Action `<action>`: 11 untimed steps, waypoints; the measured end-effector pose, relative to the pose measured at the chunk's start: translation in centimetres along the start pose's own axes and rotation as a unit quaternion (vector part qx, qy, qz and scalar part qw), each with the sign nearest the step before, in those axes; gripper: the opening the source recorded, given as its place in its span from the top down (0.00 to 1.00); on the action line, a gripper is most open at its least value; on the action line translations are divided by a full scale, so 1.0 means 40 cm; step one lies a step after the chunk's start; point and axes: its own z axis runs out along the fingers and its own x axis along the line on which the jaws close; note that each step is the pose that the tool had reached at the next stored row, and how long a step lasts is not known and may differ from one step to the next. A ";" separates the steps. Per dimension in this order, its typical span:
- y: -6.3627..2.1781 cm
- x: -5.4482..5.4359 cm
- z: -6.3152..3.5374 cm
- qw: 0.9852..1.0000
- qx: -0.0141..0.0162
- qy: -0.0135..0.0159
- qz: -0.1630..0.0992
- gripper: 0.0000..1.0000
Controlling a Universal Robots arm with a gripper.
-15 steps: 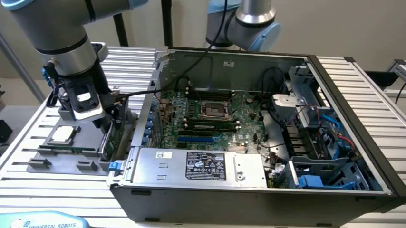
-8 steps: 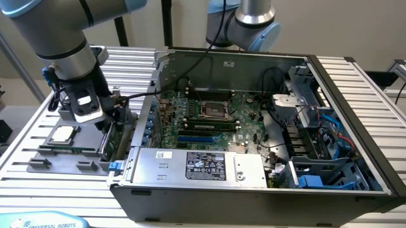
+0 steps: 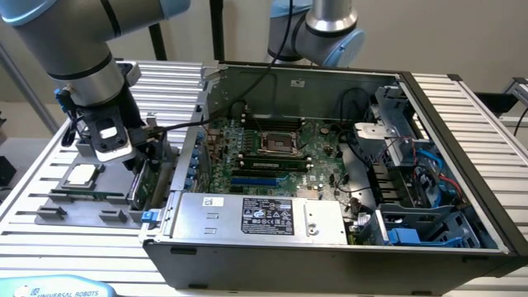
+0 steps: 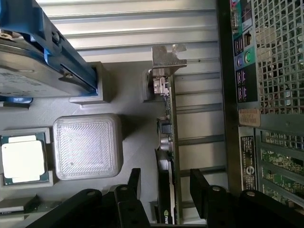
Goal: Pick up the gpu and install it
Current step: 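Pick up the gpu and move the gpu toward the slot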
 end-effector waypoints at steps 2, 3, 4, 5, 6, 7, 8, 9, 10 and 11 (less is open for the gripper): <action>0.000 0.000 0.003 1.000 0.000 0.000 0.002 0.46; 0.000 0.001 0.004 1.000 0.000 0.000 0.002 0.46; 0.001 0.001 0.005 1.000 0.000 0.000 0.002 0.46; 0.001 0.001 0.005 1.000 0.000 0.000 0.002 0.48; 0.002 0.001 0.006 1.000 0.000 0.000 0.002 0.48; 0.003 0.001 0.006 1.000 0.000 0.000 0.002 0.55; 0.004 0.001 0.006 1.000 0.000 0.000 0.002 0.55; 0.005 0.001 0.007 1.000 0.000 -0.001 0.002 0.55; 0.006 0.001 0.008 1.000 0.000 -0.001 0.002 0.55; 0.007 0.002 0.009 1.000 0.000 -0.001 0.002 0.55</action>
